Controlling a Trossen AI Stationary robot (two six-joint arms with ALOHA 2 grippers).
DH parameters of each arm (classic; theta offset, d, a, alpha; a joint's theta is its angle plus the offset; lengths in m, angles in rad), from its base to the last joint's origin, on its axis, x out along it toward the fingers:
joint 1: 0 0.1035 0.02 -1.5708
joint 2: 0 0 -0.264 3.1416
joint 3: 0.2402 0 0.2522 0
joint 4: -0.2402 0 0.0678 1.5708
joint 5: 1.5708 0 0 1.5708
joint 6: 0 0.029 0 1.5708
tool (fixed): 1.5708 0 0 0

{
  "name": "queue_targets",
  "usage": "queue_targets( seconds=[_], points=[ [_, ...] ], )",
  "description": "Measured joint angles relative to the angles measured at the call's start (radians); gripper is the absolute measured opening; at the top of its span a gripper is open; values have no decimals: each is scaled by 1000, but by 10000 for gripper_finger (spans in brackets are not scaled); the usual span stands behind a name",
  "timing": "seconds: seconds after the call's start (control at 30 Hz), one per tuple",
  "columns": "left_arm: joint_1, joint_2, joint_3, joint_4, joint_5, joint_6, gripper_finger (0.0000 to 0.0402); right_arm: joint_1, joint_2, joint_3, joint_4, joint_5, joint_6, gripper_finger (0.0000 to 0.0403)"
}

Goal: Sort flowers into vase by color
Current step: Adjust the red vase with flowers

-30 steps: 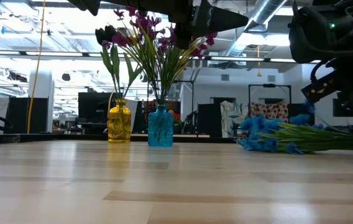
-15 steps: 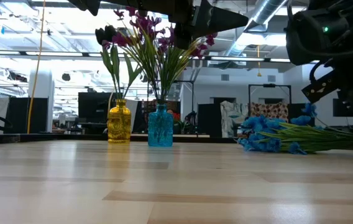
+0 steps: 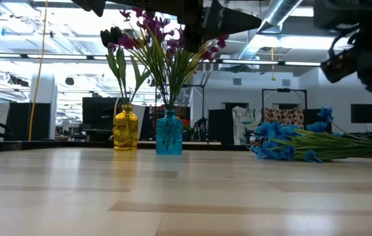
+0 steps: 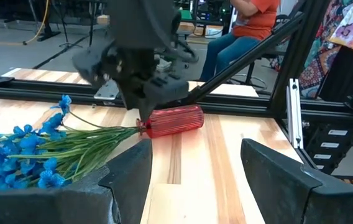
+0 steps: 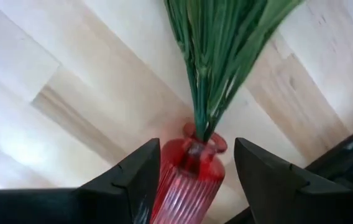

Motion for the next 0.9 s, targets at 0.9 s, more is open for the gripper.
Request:
queue_targets(
  seconds=[0.9],
  points=[
    [0,0,0,-33,0,-24,233,72,-19,0,-72,0,177,232]
  ],
)
